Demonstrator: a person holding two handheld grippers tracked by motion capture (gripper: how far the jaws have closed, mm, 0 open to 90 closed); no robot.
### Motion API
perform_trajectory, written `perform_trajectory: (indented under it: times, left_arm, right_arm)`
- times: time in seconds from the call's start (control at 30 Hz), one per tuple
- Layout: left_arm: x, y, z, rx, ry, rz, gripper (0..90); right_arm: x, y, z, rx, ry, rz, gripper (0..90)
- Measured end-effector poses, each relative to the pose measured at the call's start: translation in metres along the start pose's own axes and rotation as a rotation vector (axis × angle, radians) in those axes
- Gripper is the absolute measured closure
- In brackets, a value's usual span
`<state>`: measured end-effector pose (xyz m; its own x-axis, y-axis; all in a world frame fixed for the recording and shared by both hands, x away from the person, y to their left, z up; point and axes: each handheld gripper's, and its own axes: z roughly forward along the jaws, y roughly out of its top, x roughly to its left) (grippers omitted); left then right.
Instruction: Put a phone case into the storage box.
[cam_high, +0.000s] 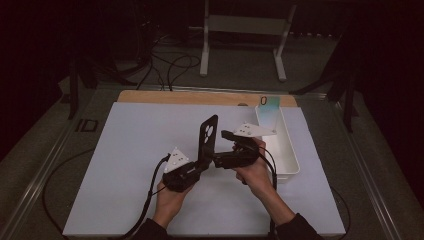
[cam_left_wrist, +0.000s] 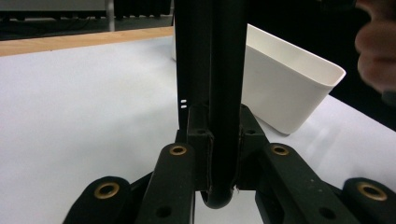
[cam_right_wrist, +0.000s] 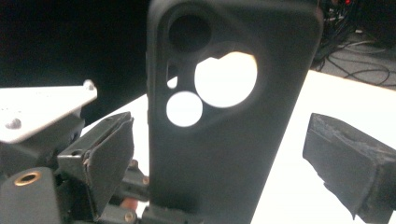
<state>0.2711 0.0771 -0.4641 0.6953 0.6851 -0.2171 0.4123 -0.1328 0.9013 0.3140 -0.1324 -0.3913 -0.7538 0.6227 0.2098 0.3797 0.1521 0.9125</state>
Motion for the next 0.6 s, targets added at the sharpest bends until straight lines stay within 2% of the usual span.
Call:
perform_trajectory:
  times: [0.13, 0.27, 0.6]
  left_arm:
    - [-0.001, 0.000, 0.000, 0.000, -0.004, 0.008, 81.0]
    - [-0.002, -0.001, 0.000, -0.002, -0.010, 0.017, 81.0]
    - [-0.007, -0.002, 0.000, -0.007, -0.030, 0.049, 81.0]
  right_arm:
    - [-0.002, 0.012, -0.004, -0.026, 0.016, -0.005, 9.1]
    - [-0.005, 0.018, -0.004, -0.029, 0.027, -0.004, 8.6]
    - [-0.011, 0.023, 0.000, -0.036, 0.051, 0.029, 8.6]
